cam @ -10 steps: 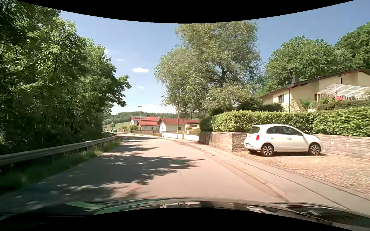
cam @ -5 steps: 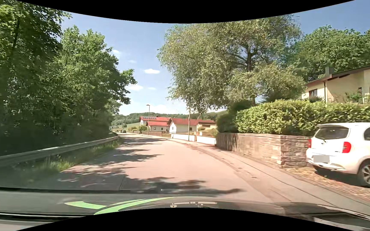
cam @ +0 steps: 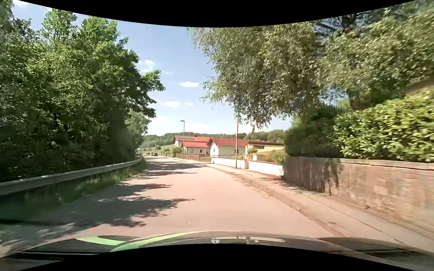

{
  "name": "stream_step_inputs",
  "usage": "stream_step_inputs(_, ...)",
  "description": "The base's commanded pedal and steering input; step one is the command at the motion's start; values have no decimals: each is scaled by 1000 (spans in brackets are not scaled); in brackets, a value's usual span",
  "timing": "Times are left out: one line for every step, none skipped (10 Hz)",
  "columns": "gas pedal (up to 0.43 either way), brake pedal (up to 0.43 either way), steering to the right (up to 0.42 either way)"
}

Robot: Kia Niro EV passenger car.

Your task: Follow the waypoints while adhering to traffic rules and regulations

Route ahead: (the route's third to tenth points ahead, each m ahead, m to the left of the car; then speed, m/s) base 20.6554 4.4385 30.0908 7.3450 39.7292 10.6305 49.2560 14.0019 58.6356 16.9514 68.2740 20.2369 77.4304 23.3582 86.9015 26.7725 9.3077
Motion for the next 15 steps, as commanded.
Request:
stream_step_inputs(118, 0, -48)
stream_step_inputs(118, 0, -48)
stream_step_inputs(130, 0, -48)
stream_step_inputs(138, 0, -48)
stream_step_inputs(138, 0, -48)
stream_step_inputs(138, 0, -48)
stream_step_inputs(138, 0, -48)
stream_step_inputs(138, 0, -48)
stream_step_inputs(138, 0, -48)
stream_step_inputs(138, 0, -48)
stream_step_inputs(138, 0, -48)
stream_step_inputs(138, 0, -46)
stream_step_inputs(138, 0, -45)
stream_step_inputs(138, 0, -45)
stream_step_inputs(138, 0, -45)
